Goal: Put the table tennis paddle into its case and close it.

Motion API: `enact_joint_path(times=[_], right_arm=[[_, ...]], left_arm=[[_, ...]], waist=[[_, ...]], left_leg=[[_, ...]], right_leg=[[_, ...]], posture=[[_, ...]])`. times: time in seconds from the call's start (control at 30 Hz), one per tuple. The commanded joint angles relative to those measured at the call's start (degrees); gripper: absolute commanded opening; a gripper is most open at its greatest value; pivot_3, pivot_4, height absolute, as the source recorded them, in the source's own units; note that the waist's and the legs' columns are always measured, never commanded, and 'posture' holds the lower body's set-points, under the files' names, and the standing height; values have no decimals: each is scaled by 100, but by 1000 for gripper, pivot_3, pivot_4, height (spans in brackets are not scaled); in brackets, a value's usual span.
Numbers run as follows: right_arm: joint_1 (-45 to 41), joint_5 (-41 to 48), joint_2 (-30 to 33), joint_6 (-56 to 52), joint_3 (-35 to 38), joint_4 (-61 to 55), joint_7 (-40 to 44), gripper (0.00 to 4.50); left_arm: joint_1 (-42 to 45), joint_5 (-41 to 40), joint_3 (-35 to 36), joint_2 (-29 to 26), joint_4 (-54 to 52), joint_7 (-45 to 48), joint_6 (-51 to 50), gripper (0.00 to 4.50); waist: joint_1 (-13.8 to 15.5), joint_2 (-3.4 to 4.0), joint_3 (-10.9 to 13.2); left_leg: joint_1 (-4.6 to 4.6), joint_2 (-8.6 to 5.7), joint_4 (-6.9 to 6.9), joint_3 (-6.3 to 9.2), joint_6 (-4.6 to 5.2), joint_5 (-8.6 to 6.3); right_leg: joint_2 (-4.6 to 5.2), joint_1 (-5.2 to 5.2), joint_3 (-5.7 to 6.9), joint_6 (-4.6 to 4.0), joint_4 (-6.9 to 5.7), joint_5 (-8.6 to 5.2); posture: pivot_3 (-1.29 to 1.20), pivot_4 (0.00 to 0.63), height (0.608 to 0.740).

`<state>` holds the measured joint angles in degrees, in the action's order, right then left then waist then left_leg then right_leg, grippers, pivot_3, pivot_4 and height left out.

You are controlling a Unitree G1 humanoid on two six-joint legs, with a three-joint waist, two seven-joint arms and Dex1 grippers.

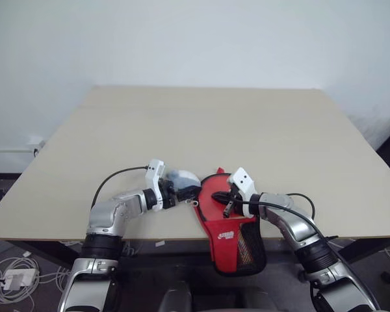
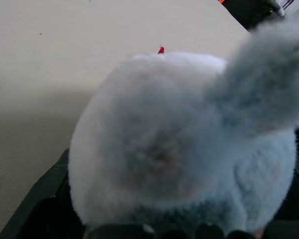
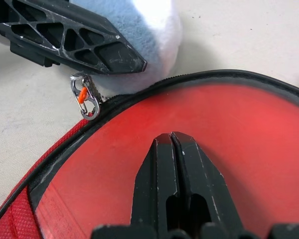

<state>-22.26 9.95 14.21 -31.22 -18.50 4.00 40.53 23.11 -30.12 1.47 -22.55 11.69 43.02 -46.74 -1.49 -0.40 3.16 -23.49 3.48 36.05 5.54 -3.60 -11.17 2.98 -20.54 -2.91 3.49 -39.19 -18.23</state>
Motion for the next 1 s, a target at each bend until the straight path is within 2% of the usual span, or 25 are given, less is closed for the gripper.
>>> enact_joint_path(times=[0.03,0.3,0.53,0.67,0.83,1.0], right_arm=[[55,-58,-22,-109,-75,-12,-20,19],[44,-59,-74,-107,-143,14,-8,19],[36,-61,-75,-97,-162,12,14,19],[48,-61,-74,-107,-176,9,21,19],[44,-64,-102,-107,-203,30,22,19],[37,-60,-115,-112,-210,28,22,19]], left_arm=[[22,-31,-22,39,-206,26,-56,4500],[234,-138,216,-122,-225,63,-171,4500],[413,-427,738,-214,-210,32,-379,4500],[519,-758,1070,-508,-363,152,-711,4500],[379,-734,984,-711,-323,255,-745,4500],[195,-687,852,-560,-283,197,-742,4500]], waist=[[0,0,0],[-10,0,0],[-16,-1,0],[-56,-1,0],[-59,-1,-1],[-76,-1,-1]], left_leg=[[0,0,0,0,0,0],[0,0,0,0,0,0],[0,0,0,1,0,0],[0,0,-2,2,0,0],[0,0,-2,3,0,0],[0,1,-2,3,0,0]], right_leg=[[0,0,0,0,0,0],[0,-1,0,0,0,0],[-1,-1,0,0,-1,0],[-1,-2,0,1,-2,0],[-1,0,2,1,-3,0],[-1,-1,3,0,-3,0]], posture=[[0,0,684],[0,0,684],[0,0,684],[0,0,684],[0,0,684],[0,0,684]])
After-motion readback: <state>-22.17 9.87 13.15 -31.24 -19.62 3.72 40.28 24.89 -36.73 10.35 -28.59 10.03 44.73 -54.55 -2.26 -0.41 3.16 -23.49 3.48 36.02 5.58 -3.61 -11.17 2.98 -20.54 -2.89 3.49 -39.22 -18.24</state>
